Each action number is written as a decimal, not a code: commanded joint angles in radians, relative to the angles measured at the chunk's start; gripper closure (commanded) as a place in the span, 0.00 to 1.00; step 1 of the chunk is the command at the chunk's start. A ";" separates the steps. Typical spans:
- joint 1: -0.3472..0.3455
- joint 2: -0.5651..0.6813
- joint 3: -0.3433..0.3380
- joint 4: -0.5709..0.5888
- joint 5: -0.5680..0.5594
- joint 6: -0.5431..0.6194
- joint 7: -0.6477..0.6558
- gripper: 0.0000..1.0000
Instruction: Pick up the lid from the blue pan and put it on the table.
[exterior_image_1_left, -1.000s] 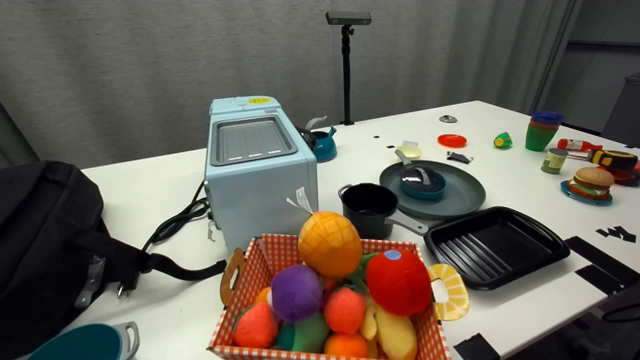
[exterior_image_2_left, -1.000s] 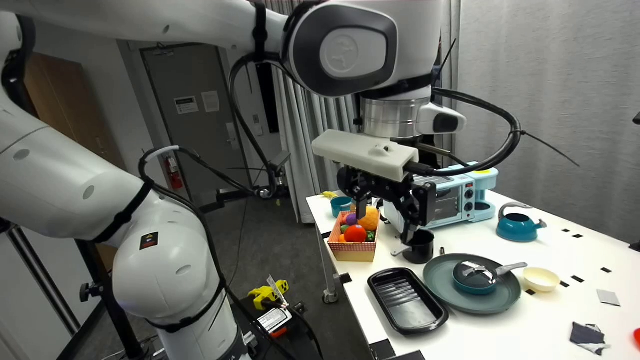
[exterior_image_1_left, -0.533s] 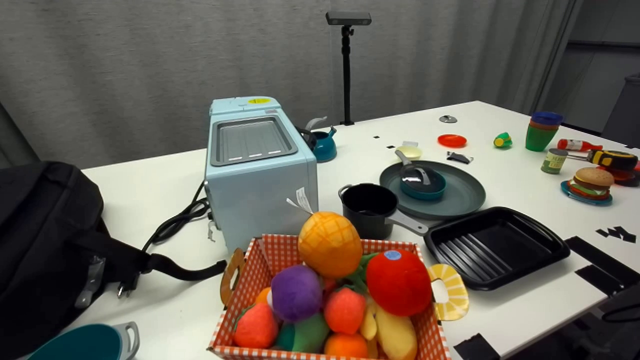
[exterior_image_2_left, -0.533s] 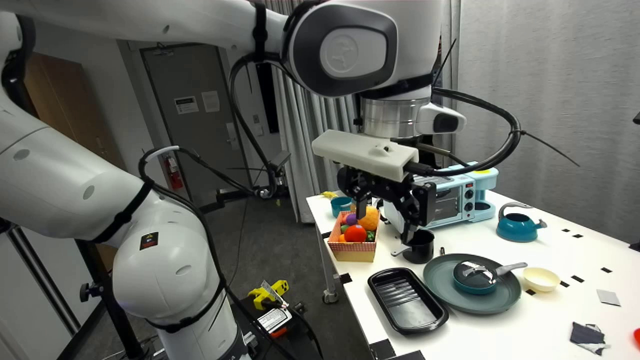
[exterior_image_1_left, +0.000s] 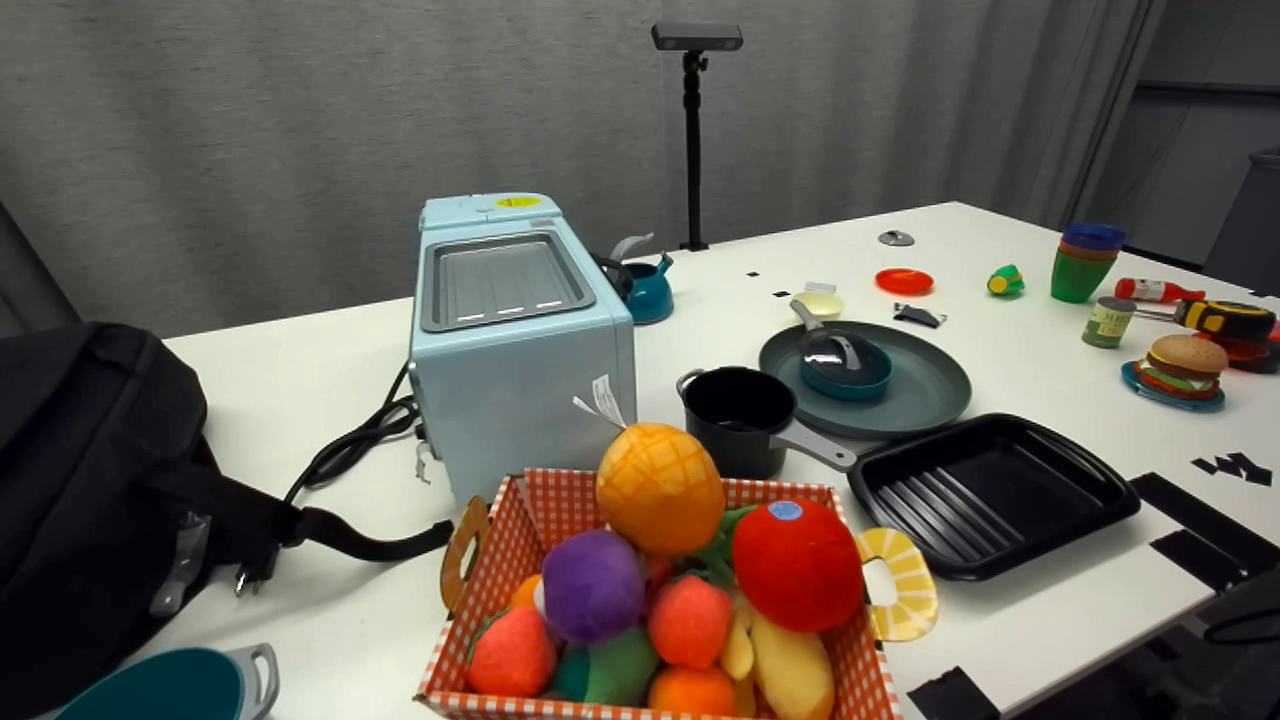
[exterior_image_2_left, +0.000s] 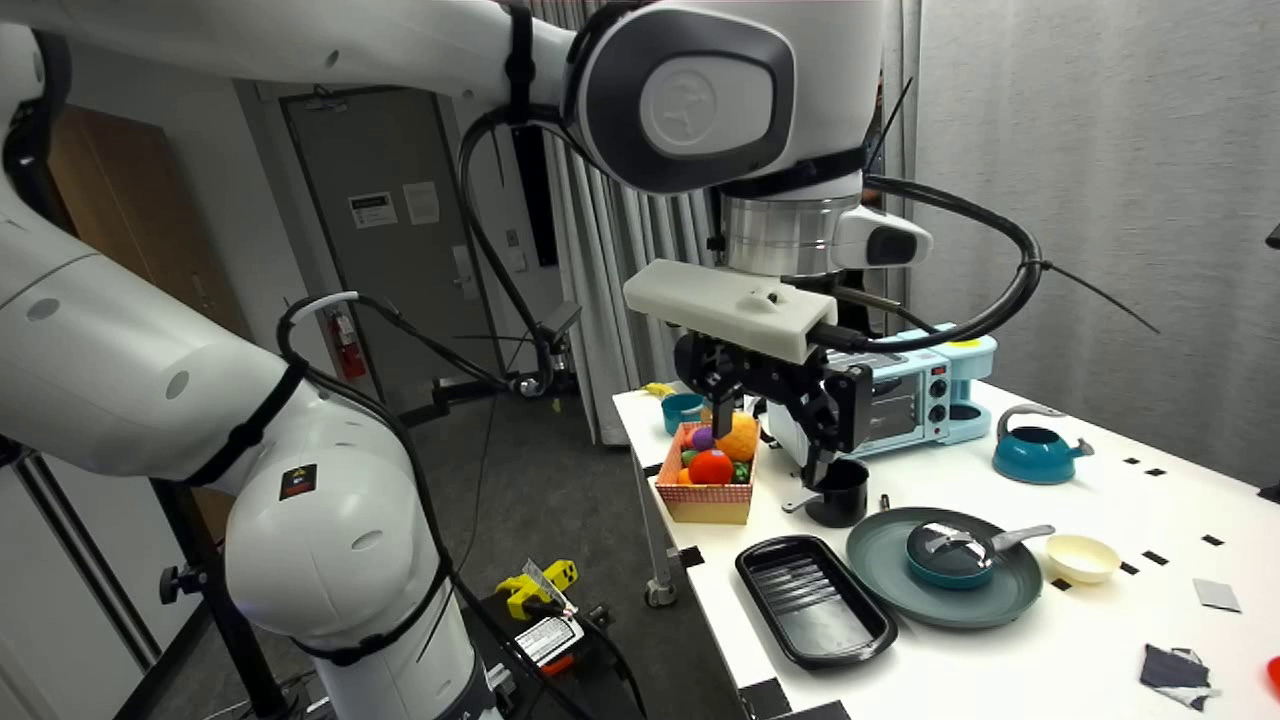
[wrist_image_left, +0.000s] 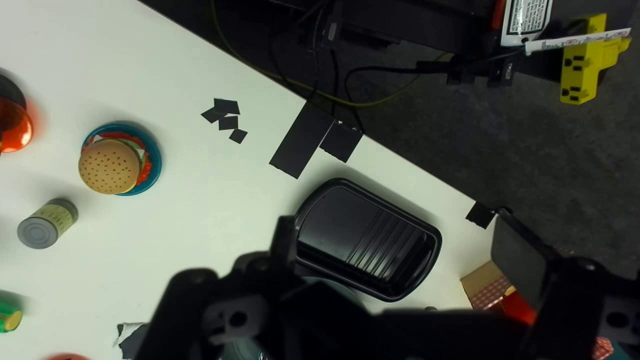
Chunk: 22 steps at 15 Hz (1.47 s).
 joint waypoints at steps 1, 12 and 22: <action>-0.021 0.005 0.019 0.001 0.012 -0.001 -0.011 0.00; -0.019 0.019 0.021 0.004 0.014 0.009 -0.007 0.00; -0.008 0.272 0.049 0.057 0.014 0.268 0.031 0.00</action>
